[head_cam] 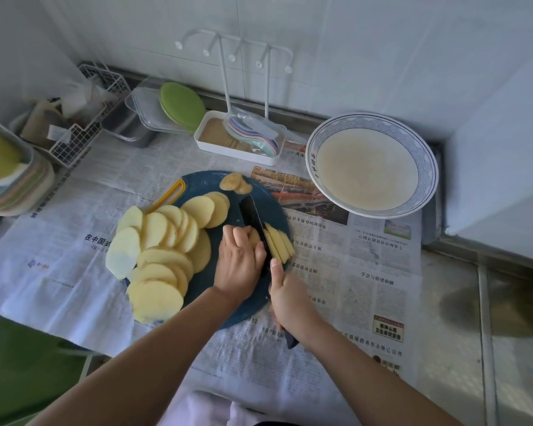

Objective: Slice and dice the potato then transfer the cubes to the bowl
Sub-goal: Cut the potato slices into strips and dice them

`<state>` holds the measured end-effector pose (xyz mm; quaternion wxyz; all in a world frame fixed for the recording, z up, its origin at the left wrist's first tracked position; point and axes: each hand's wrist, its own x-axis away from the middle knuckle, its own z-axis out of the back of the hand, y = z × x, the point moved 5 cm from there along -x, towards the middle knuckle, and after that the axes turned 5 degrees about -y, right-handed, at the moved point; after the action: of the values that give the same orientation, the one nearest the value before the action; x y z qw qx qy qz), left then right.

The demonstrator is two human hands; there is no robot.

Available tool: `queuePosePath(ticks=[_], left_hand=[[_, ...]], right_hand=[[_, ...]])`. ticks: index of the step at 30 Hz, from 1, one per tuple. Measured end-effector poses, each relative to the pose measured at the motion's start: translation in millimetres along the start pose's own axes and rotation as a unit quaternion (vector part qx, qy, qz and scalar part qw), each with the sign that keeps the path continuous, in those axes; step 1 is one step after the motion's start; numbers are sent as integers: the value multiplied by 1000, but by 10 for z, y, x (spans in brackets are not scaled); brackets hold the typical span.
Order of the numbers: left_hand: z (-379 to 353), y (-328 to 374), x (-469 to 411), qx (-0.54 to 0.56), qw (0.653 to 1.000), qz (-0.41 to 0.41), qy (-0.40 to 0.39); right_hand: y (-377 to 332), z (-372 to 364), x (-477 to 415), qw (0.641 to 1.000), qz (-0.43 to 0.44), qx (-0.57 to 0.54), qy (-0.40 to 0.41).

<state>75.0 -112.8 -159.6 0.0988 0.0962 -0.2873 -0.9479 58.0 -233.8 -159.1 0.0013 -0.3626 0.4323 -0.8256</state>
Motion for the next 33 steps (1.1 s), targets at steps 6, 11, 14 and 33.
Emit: queuePosePath(ticks=[6, 11, 14, 33], left_hand=[[108, -22, 59, 60, 996, 57, -43], [119, 48, 54, 90, 989, 113, -17], [119, 46, 65, 102, 986, 128, -24], [250, -181, 142, 351, 874, 295, -159]], right_hand=[[-32, 60, 33, 999, 23, 26, 16], [53, 56, 185, 998, 37, 41, 26], [74, 31, 208, 999, 32, 31, 27], [-111, 85, 191, 995, 85, 60, 0]])
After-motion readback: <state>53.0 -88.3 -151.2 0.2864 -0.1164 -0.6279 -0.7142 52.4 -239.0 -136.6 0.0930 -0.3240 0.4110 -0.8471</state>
